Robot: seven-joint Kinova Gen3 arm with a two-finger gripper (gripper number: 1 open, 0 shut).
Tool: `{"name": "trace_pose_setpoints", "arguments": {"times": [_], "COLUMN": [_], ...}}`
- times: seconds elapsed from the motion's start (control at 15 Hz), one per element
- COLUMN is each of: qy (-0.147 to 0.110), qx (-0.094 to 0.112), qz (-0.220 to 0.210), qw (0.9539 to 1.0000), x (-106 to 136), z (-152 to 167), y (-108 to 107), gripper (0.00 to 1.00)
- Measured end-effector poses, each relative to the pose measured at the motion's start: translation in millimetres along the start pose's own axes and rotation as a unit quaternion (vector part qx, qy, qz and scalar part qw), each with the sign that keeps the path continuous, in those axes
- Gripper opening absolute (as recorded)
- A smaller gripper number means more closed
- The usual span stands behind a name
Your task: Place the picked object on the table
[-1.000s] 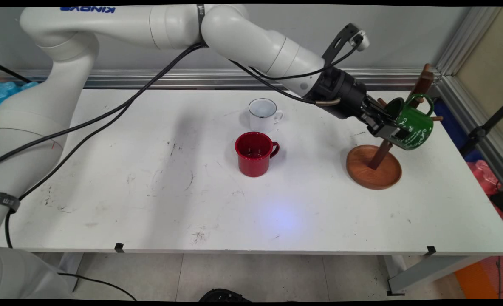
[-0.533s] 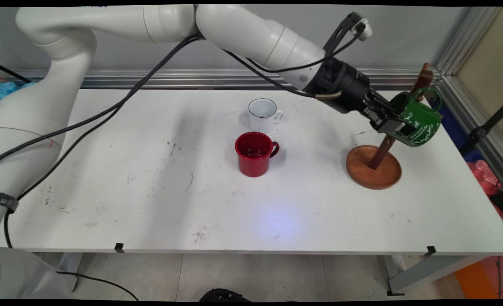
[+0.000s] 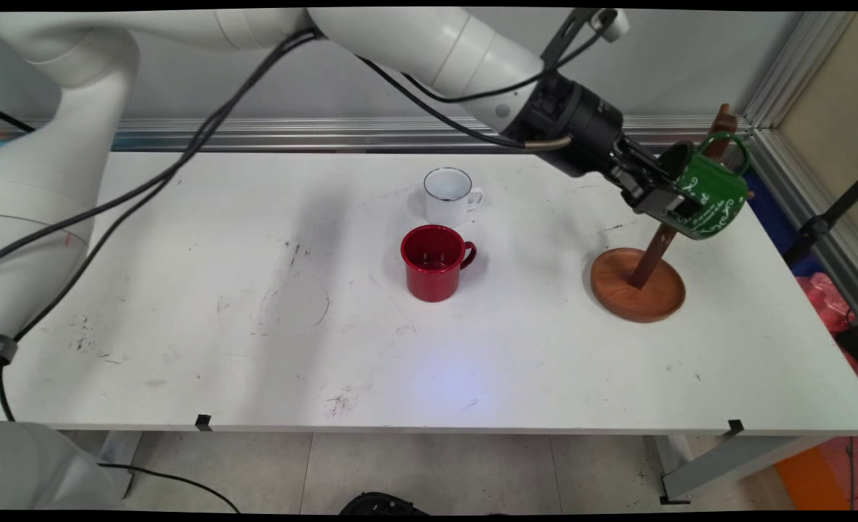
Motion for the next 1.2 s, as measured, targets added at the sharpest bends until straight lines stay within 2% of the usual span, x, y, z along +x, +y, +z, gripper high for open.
{"name": "trace_pose_setpoints", "arguments": {"times": [0.67, 1.0, 1.2], "qy": [-0.033, -0.061, -0.085], "qx": [0.033, 0.05, 0.067], "qz": [-0.017, -0.016, -0.012], "qw": [0.9987, 0.9968, 0.9941], "x": [19, 24, 26], "z": [-60, -83, -96], "y": [41, 65, 82], "gripper": [0.0, 0.0, 0.0]}}
